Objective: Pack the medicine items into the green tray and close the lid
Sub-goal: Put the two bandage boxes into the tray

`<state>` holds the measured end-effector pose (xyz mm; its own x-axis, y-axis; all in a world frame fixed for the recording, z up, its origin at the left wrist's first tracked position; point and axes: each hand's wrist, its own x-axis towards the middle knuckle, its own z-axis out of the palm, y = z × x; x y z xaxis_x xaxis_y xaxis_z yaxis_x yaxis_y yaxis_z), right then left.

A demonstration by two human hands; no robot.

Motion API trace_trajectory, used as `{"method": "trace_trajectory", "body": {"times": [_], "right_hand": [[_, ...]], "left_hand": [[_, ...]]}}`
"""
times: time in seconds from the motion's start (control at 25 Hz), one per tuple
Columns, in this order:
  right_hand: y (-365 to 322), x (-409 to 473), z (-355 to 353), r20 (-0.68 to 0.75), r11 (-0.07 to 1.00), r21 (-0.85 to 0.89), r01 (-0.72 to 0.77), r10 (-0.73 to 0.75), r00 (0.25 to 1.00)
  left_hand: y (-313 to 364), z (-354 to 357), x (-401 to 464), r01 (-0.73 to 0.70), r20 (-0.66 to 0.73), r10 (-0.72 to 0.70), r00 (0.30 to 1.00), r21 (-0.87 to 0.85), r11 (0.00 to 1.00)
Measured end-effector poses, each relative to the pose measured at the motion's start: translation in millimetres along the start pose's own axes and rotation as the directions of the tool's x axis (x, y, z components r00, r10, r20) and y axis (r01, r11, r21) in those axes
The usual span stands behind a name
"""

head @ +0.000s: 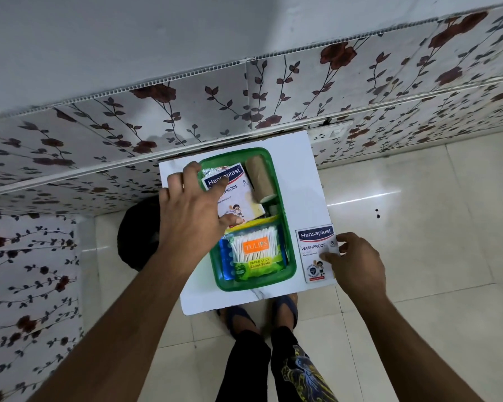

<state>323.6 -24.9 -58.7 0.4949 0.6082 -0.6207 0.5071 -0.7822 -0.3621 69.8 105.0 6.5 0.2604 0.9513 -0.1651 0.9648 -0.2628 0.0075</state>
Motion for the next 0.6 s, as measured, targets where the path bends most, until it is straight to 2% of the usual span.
{"method": "trace_trajectory", "body": {"times": [0.12,0.28,0.36,0.44,0.52,0.6], "right_hand": [[-2,-3,-3,-0.024,1.000,0.026,-0.004,0.005,1.000],[-7,-7,-19,-0.065,0.997,0.073,-0.017,0.021,0.998],[-16,-13,-35,-0.076,0.983,0.181,-0.009,0.023,0.997],[-33,-24,-55,-0.148,0.945,0.322,0.052,-0.003,0.989],[-60,-40,-75,-0.236,0.856,0.488,0.170,-0.059,0.970],[-88,-53,-82,-0.225,0.750,0.612,0.251,-0.139,0.964]], "left_hand": [[-3,4,5,-0.005,-0.006,0.005,1.000,0.070,0.998],[-6,1,11,-0.014,0.010,0.014,1.000,0.030,0.999],[-10,-3,8,0.000,0.012,0.001,1.000,-0.073,0.997],[-14,-6,3,0.021,-0.016,-0.025,1.000,-0.228,0.974],[-18,-8,-4,0.050,-0.043,-0.071,0.997,-0.374,0.926],[-22,-8,-14,0.078,-0.066,-0.125,0.990,-0.485,0.871]]}}
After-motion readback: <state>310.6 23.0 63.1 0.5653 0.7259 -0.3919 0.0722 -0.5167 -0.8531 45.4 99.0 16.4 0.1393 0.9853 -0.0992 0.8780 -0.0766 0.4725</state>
